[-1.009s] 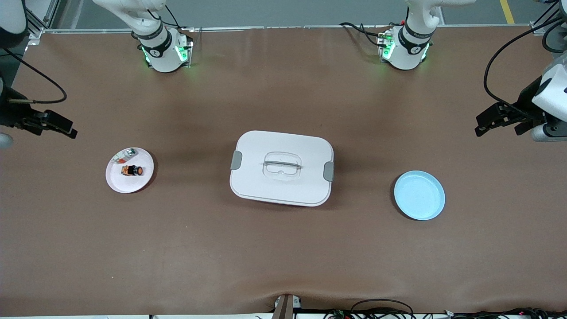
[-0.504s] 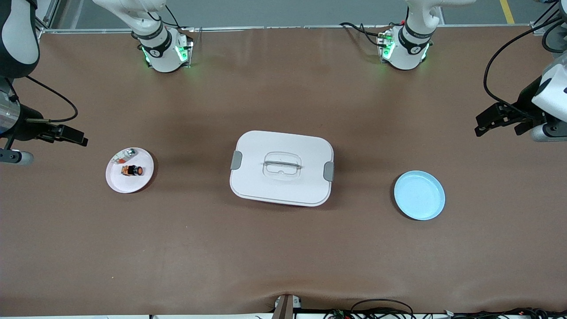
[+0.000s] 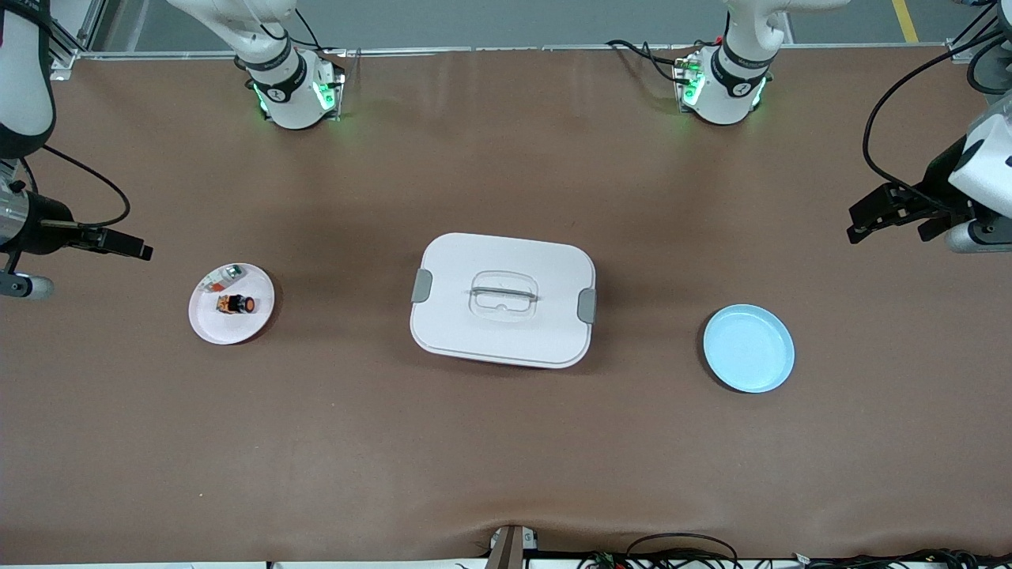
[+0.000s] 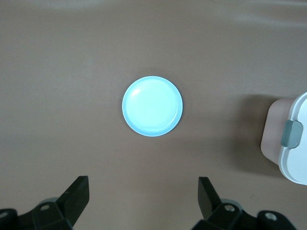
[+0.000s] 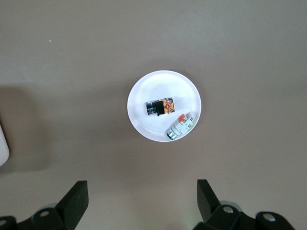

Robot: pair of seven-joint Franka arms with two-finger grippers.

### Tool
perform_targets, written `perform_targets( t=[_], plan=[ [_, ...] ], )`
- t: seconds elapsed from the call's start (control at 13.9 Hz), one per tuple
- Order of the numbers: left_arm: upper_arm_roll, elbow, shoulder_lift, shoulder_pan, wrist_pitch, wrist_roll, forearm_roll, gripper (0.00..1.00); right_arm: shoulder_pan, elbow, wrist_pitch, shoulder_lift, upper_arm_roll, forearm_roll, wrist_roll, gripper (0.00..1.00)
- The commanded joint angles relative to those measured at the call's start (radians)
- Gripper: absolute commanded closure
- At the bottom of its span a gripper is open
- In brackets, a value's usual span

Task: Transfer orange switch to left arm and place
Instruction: 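Lower the right gripper onto the orange switch on the white plate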

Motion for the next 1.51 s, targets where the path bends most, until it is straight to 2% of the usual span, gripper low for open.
perform_targets(
  t=[0.0, 0.29, 0.5, 0.79, 0.94, 1.08, 1.44],
  plan=[
    [0.001, 0.023, 0.007, -0.001, -0.022, 0.018, 0.0, 0.0, -0.021, -0.039, 0.048, -0.01, 0.013, 0.022, 0.011, 0.0],
    [0.001, 0.023, 0.009, -0.002, -0.022, 0.016, 0.0, 0.0, 0.002, -0.243, 0.339, -0.005, 0.017, 0.057, 0.033, 0.0],
    [0.001, 0.023, 0.009, -0.002, -0.022, 0.016, 0.0, 0.0, 0.028, -0.243, 0.352, 0.084, 0.017, 0.056, 0.03, 0.0],
    [0.001, 0.025, 0.007, -0.004, -0.022, 0.016, 0.0, 0.0, 0.007, -0.237, 0.476, 0.22, 0.015, 0.047, 0.013, 0.0],
    [0.001, 0.025, 0.007, -0.004, -0.022, 0.016, 0.0, 0.0, 0.005, -0.231, 0.527, 0.251, 0.014, 0.039, 0.011, 0.0],
    [0.001, 0.025, 0.009, -0.004, -0.022, 0.016, 0.0, 0.0, 0.001, -0.196, 0.53, 0.289, 0.014, -0.048, -0.056, 0.0],
    [0.001, 0.025, 0.007, -0.002, -0.022, 0.016, 0.0, 0.0, -0.007, -0.231, 0.574, 0.305, 0.017, -0.055, -0.102, 0.0]
  ],
)
